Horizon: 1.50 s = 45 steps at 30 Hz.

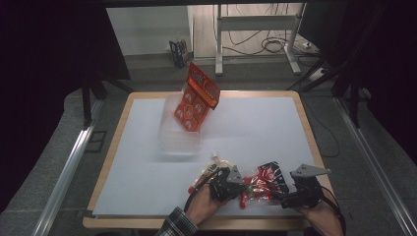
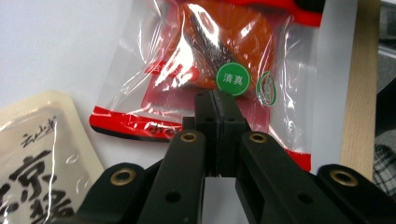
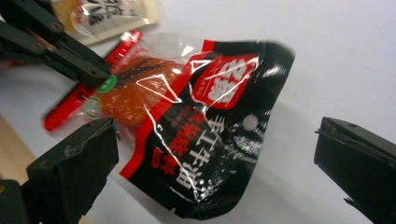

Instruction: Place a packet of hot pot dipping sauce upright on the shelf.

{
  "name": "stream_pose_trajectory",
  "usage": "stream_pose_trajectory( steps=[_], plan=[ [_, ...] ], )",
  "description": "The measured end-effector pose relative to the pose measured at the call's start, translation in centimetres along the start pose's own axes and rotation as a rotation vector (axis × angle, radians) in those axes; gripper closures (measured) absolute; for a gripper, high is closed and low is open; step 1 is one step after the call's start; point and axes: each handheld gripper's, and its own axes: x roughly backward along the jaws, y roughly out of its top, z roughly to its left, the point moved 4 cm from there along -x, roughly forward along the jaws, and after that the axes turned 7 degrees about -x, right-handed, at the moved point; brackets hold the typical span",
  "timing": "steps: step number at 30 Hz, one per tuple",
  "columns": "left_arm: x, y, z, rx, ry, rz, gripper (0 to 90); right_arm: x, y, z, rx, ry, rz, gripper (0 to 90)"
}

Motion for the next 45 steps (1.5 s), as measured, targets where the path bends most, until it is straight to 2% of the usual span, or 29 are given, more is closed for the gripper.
stream_pose_trajectory(
  steps=[2,7,13,17,21,24,30,34,36,38,40,42,45],
  plan=[
    [0.0,-0.3,-0.1,-0.006,0.013,0.009,90.0,0.0,0.1,0.1,-0.011,0.009,0.003,0.0],
    [0.1,-0.5,0.0,0.012,0.002,0.006,90.0,-0.4,0.2,0.5,-0.031,0.037,0.012,0.5],
    [0.0,-0.5,0.1,0.018,-0.012,-0.001,90.0,-1.5,0.2,0.8,-0.059,0.080,0.055,4.9],
    [0.1,-0.5,0.1,0.017,-0.012,-0.001,90.0,-2.2,0.4,1.0,-0.080,0.148,0.063,9.1],
    [0.0,-0.5,0.1,0.013,-0.010,-0.002,90.0,-2.6,0.6,1.5,-0.075,0.179,0.066,13.2],
    [0.0,-0.5,0.1,0.013,-0.009,-0.002,90.0,-2.8,0.9,1.8,-0.101,0.216,0.068,16.7],
    [0.0,-0.6,0.1,0.040,-0.018,-0.015,90.0,-2.8,1.8,2.2,-0.166,0.290,0.037,30.3],
    [0.1,-0.7,0.2,0.057,-0.025,-0.021,90.0,-3.5,1.8,3.1,-0.128,0.278,0.074,42.5],
    [0.1,-0.8,0.2,0.064,-0.023,-0.026,90.0,-3.7,1.9,3.5,-0.089,0.247,0.086,49.6],
    [0.2,-0.8,0.1,0.065,-0.020,-0.023,90.0,-3.5,2.2,3.7,-0.101,0.252,0.080,54.9],
    [0.5,-0.8,0.0,0.060,-0.020,-0.027,89.0,-3.5,2.4,3.7,-0.122,0.265,0.077,59.0],
    [0.9,-0.8,0.0,0.040,-0.017,-0.047,82.4,-3.3,2.7,3.8,-0.140,0.288,0.055,63.2],
    [1.6,-0.7,-0.1,0.020,-0.008,-0.070,75.9,-3.0,3.1,3.8,-0.140,0.303,0.034,67.6]
  ],
)
